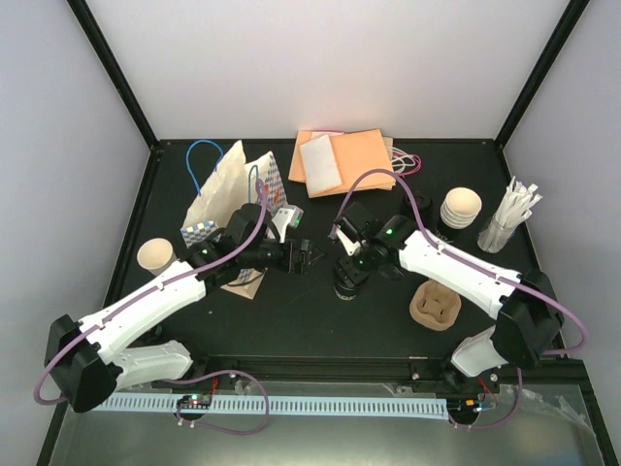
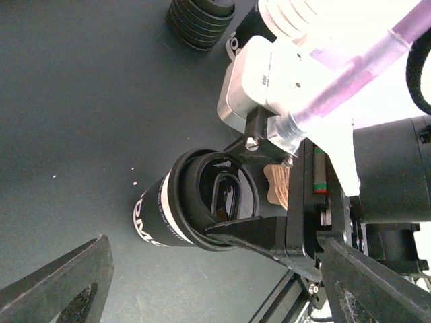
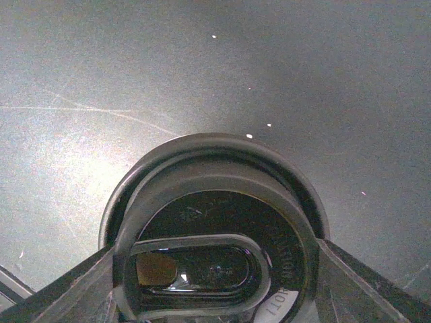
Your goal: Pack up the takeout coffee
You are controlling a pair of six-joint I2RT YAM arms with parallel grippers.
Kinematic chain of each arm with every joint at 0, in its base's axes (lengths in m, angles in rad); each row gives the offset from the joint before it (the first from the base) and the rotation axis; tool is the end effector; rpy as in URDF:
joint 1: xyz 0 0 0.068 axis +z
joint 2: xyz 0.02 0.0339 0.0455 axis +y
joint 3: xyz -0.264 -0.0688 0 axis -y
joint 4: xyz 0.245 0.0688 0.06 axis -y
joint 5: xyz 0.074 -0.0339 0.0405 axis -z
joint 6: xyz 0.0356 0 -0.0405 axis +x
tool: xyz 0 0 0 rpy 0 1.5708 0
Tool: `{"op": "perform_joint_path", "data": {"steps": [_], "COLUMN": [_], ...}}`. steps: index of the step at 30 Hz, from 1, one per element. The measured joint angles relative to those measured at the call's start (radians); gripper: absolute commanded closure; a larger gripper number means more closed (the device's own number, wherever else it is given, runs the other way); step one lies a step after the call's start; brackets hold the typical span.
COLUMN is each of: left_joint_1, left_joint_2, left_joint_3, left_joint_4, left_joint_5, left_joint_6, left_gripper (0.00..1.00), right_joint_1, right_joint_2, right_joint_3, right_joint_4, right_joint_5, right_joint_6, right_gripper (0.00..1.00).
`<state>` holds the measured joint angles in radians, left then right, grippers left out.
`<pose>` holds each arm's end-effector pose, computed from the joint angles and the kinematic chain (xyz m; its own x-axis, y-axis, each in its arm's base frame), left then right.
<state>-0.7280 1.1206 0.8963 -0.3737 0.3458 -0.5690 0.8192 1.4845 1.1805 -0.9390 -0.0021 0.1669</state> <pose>0.1757 -0.1728 0.2947 -0.8040 0.0376 -0.5934 0.4771 0.6365 -0.6060 0.1940 0.2077 0.2567 -0.7589 -0.5687 -0.3171 -0.6135 0.7877 0.0554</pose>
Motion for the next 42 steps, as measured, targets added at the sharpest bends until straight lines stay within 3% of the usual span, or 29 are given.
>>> {"op": "perform_joint_path", "data": {"steps": [22,34,42], "left_joint_1": [0.000,0.000,0.007], "left_joint_2": [0.018,0.085,0.171], "left_joint_3": [-0.081,-0.156,-0.187], "left_joint_4": [0.048,0.166,0.301], "left_joint_5": [0.009,0.033,0.092], "left_joint_6": [-0.064,-0.125,-0.190], "left_gripper": [0.23,0.35,0.52], "right_joint_1": [0.064,0.068,0.068], "right_joint_2": [-0.042,-0.072,-0.078], "right_joint_3": [-0.078,-0.119,-0.129], "right_joint_4": [0.103,0.153,0.166], "right_joint_5": [0.093,0.098,0.098], "right_joint_6": [0.081,0.093,0.093], "right_gripper": [0.35,0.35,0.35]}}
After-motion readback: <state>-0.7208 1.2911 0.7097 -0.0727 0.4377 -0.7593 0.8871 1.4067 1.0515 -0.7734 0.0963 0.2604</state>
